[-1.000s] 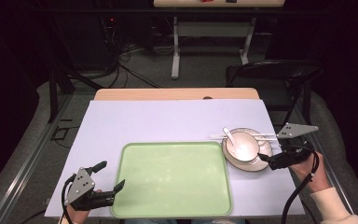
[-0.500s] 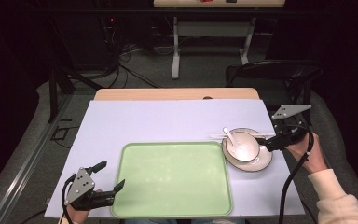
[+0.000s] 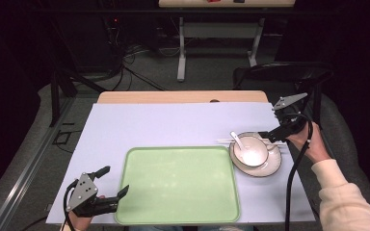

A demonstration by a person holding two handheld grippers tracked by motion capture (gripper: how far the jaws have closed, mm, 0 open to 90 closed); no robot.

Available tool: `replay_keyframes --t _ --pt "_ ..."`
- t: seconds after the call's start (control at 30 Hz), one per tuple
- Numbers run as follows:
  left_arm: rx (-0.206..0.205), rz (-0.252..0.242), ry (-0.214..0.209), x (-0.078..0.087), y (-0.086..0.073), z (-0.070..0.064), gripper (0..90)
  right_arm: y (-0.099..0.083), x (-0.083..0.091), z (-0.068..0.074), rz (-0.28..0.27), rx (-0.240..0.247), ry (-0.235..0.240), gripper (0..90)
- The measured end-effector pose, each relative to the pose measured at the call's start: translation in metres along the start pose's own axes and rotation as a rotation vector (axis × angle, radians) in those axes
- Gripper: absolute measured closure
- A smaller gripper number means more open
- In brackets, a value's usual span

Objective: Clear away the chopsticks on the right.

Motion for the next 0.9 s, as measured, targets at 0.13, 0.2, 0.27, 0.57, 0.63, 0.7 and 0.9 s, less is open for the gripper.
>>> replay_keyframes --t 0.13,0.2,0.27,0.57,0.63,0.7,0.9 --pt "0.002 0.000 0.000 0.000 0.000 0.000 15.6 -0.002 -0.016 -0.005 0.050 -0.004 0.019 0.0" --pt "-0.001 0.001 0.000 0.000 0.000 0.000 15.6 -0.003 -0.022 -0.008 0.075 -0.005 0.015 0.0" --pt "0.001 0.001 0.001 0.000 0.000 0.000 15.6 -0.005 -0.029 -0.012 0.102 -0.004 0.007 0.5" --pt "0.001 0.001 0.000 0.000 0.000 0.001 15.6 -0.018 -0.053 -0.029 0.181 -0.029 -0.002 30.5" --pt "0.002 0.000 0.000 0.000 0.000 0.001 15.6 -0.019 -0.055 -0.029 0.190 -0.032 0.004 33.6" --pt "0.004 -0.003 0.003 0.000 0.000 0.001 15.6 -0.023 -0.060 -0.031 0.222 -0.027 0.021 44.8" --pt "0.005 -0.005 0.002 0.000 0.000 0.001 15.6 -0.030 -0.064 -0.031 0.272 -0.014 0.045 55.7"
Point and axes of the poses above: each handheld gripper's, and its own axes: x roughly backward along the jaws, y roughly out of its top, z roughly to its left, the point moved 7 cm from there along -x, roughly forward along the jaws, and after that the axes turned 2 degrees about -x, right-handed, at the moved point
